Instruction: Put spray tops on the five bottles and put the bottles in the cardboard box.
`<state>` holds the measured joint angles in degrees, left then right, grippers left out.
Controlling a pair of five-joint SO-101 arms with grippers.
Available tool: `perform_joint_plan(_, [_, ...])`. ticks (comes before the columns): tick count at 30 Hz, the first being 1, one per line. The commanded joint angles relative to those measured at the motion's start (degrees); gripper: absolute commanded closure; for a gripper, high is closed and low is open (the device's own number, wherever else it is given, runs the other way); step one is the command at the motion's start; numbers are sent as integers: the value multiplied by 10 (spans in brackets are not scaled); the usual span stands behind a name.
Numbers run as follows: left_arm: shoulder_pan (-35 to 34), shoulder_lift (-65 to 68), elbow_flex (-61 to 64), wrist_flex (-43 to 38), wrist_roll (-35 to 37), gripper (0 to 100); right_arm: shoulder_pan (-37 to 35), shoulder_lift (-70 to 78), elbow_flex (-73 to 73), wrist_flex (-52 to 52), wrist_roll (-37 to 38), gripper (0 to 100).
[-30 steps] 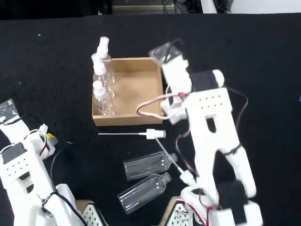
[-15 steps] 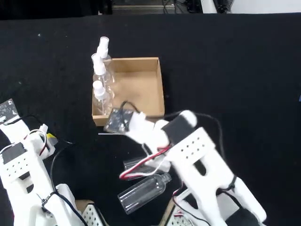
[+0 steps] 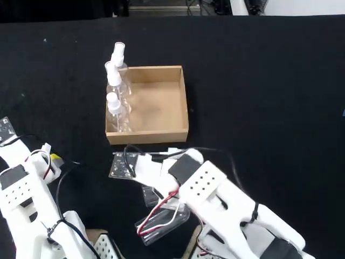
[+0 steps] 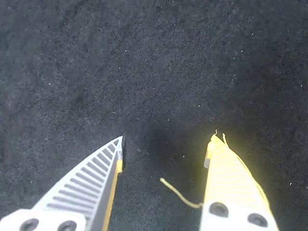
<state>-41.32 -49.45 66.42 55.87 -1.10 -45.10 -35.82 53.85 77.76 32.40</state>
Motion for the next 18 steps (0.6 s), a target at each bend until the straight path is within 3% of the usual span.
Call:
perform_joint_plan(1, [-7,-5,-26,1,4,737,-10,-19,43,-66,11,805])
perform_joint_plan(15, [-4,-5,-22,5,3,737,-11,-15,171,-210,22,802])
perform_joint_plan(18, [-4,-5,-22,5,3,737,-11,-16,181,-209,22,755])
